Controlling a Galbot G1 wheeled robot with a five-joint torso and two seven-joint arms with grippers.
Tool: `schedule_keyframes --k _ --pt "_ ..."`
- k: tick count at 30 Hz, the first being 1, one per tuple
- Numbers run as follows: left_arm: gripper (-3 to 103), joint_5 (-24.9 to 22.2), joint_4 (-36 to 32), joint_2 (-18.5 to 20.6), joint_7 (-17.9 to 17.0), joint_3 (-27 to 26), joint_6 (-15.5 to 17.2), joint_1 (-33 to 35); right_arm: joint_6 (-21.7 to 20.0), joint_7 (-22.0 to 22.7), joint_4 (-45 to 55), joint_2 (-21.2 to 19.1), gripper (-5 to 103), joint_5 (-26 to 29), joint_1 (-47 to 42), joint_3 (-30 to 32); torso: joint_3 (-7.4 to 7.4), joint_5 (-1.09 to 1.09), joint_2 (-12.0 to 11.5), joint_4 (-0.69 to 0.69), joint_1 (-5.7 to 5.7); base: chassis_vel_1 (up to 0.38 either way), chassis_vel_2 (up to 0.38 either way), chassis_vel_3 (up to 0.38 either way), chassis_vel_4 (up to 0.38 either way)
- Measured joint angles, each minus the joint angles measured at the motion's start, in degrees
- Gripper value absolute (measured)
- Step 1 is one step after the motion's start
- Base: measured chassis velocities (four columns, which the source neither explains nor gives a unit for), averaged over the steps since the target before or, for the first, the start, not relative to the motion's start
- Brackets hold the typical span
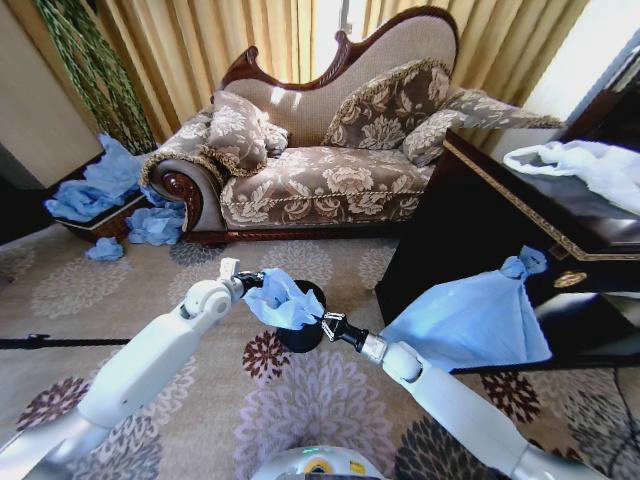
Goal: Place a garbage bag over the trash bin.
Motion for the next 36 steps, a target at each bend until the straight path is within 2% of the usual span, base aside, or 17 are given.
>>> schedule_keyframes --k 2,3,5,7,8,11,12,15,24,28,36 --pt "0 -2.74 -0.10 -0.62 -3.56 0.09 0.40 -0.88 -0.21 -0.31 -0.39 -0.31 0 0.69 1.65 -0.66 0.00 0.00 0.00 -0.01 0.00 0.000 0.000 0.000 0.000" --pt "0 -2.74 -0.10 -0.62 -3.56 0.09 0.40 -0.88 -0.21 -0.31 -0.39 -0.31 0 0.69 1.65 -0.66 0.00 0.00 0.00 -0.01 0.00 0.000 0.000 0.000 0.000" --pt "0 -4.97 -0.44 -1.08 -6.12 0.43 0.71 -1.36 -0.22 -0.90 -0.69 -0.64 0 1.05 2.60 -0.96 0.00 0.00 0.00 0.00 0.00 0.000 0.000 0.000 0.000" --pt "0 -9.25 -1.40 -1.84 -10.74 0.92 1.18 -1.99 -0.22 -1.64 -0.69 -1.66 0 1.85 3.89 -1.52 0.00 0.00 0.00 -0.01 0.00 0.000 0.000 0.000 0.000" --pt "0 -9.25 -1.40 -1.84 -10.74 0.92 1.18 -1.99 -0.22 -1.64 -0.69 -1.66 0 1.85 3.89 -1.52 0.00 0.00 0.00 -0.01 0.00 0.000 0.000 0.000 0.000" --pt "0 -13.56 -3.16 -2.93 -17.84 1.54 1.24 -2.26 -1.54 -1.70 0.76 -3.12 0 3.80 4.78 -2.36 0.00 0.00 0.00 -0.02 0.00 0.000 0.000 0.000 0.000" --pt "0 -13.56 -3.16 -2.93 -17.84 1.54 1.24 -2.26 -1.54 -1.70 0.76 -3.12 0 3.80 4.78 -2.36 0.00 0.00 0.00 -0.02 0.00 0.000 0.000 0.000 0.000" --pt "0 -16.61 -4.50 -3.49 -23.60 1.48 0.87 -1.87 -2.36 -1.47 1.43 -3.29 0 4.21 5.22 -2.57 0.00 0.00 0.00 -0.01 0.00 0.000 0.000 0.000 0.000" --pt "0 -16.22 -5.24 -2.98 -25.08 -1.32 -0.53 2.10 -2.86 -0.88 1.52 -2.54 0 3.67 4.49 -2.51 0.00 0.00 0.00 0.01 0.00 0.000 0.000 0.000 0.000" --pt "0 -15.73 -5.71 -3.27 -25.66 -1.82 -0.78 5.51 -2.72 -0.91 2.02 -2.80 0 2.73 1.54 -2.31 0.00 0.00 0.00 -0.01 0.00 0.000 0.000 0.000 0.000" --pt "0 -12.83 -1.04 -5.75 -24.28 -1.48 -2.05 7.44 -1.73 -0.59 0.47 -0.92 0 -0.08 -3.72 -0.86 0.00 0.00 0.00 -0.02 0.00 0.000 0.000 0.000 0.000"
